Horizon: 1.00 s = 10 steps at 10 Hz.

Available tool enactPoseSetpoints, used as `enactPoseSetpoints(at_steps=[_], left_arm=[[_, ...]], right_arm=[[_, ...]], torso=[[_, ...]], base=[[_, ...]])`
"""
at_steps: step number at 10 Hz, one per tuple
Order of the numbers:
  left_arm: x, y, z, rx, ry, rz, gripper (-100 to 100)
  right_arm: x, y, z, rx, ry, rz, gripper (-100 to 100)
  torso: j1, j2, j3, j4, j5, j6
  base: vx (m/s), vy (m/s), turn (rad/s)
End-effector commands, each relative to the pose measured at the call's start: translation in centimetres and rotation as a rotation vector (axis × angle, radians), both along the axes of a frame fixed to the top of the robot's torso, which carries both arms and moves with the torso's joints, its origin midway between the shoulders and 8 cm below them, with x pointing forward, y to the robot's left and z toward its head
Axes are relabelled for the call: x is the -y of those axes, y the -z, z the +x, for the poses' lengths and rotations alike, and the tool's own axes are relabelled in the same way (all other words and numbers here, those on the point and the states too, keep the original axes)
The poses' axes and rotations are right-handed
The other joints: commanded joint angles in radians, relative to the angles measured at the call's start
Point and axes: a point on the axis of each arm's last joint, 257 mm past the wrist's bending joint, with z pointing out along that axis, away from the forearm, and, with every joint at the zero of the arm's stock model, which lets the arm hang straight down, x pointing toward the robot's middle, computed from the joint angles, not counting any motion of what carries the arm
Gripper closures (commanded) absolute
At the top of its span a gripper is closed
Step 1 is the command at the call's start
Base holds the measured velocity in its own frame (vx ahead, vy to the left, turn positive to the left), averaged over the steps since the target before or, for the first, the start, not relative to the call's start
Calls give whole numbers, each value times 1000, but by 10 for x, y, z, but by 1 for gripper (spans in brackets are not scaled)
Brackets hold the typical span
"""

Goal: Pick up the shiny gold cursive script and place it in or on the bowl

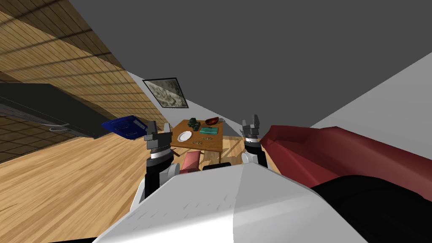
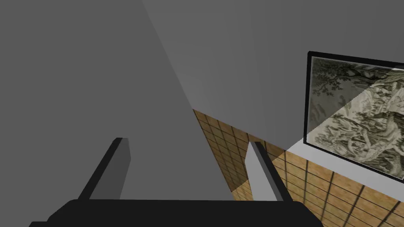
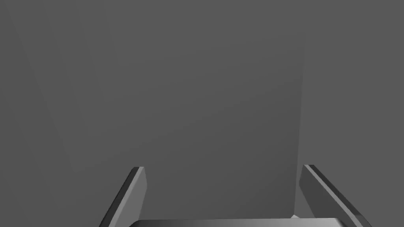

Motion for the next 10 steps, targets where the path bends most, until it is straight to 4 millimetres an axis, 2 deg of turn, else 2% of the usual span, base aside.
enactPoseSetpoints(at_steps=[1,5,6,10], left_arm=[[2,7,9,-34,11,28,-100],[-5,34,37,-147,5,65,-100],[-5,35,38,-154,4,63,-100],[-22,72,69,-290,-32,83,-100]], right_arm=[[0,0,0,0,0,0,0],[0,0,0,0,0,0,0],[0,0,0,0,0,0,0],[0,0,0,0,0,0,0]], torso=[[0,0,0,0,0,0],[-6,-1,-1,0,-1,0],[-8,-1,-1,0,-2,0],[-6,1,1,0,-1,0]], base=[[6,-36,-54],[13,-92,-76],[-11,-80,-16],[-14,-90,-59]])
